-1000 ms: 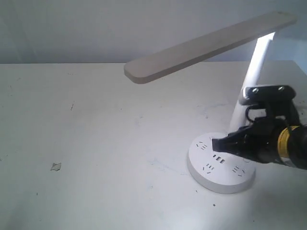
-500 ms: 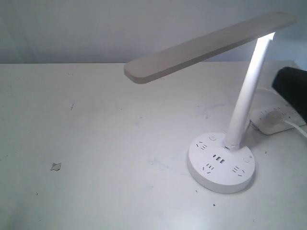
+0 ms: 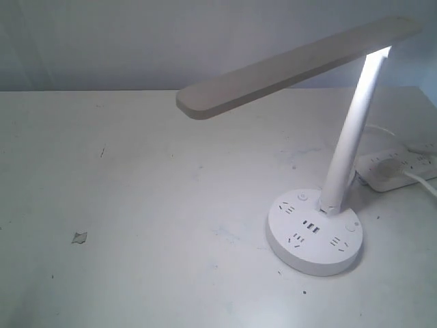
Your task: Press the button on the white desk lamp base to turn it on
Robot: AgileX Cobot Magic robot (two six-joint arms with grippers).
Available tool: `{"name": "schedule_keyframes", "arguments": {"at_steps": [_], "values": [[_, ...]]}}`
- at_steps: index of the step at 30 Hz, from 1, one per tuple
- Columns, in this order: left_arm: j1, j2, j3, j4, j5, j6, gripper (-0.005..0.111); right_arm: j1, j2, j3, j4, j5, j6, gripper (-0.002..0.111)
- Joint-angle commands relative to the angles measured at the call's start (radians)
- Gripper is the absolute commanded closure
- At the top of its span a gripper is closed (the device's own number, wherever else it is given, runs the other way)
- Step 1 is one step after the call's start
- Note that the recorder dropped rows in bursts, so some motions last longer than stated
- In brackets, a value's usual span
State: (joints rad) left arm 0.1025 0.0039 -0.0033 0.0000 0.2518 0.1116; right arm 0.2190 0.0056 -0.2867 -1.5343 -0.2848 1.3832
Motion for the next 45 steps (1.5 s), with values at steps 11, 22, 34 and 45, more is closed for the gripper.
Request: {"name": "schedule_keyframes", "arguments": {"at_steps": [11, 22, 34, 45], "values": [[-0.009, -0.004, 0.003, -0.006, 0.001, -0.003, 0.107, 0.002, -0.006, 0.009, -0.007, 0.032, 0.008, 0.108], [-0.009, -0.004, 0.003, -0.006, 0.001, -0.003, 0.107, -0.21, -0.006, 0.009, -0.007, -0.009, 0.008, 0.108], [-0.009, -0.004, 0.003, -0.006, 0.001, -0.003, 0.107, -0.215, -0.006, 0.011, -0.007, -0.008, 0.008, 0.108], [-0.009, -0.004, 0.003, -0.006, 0.001, -0.003, 0.107, -0.215, -0.006, 0.176, 0.23, -0.01, 0.008, 0.108]]}}
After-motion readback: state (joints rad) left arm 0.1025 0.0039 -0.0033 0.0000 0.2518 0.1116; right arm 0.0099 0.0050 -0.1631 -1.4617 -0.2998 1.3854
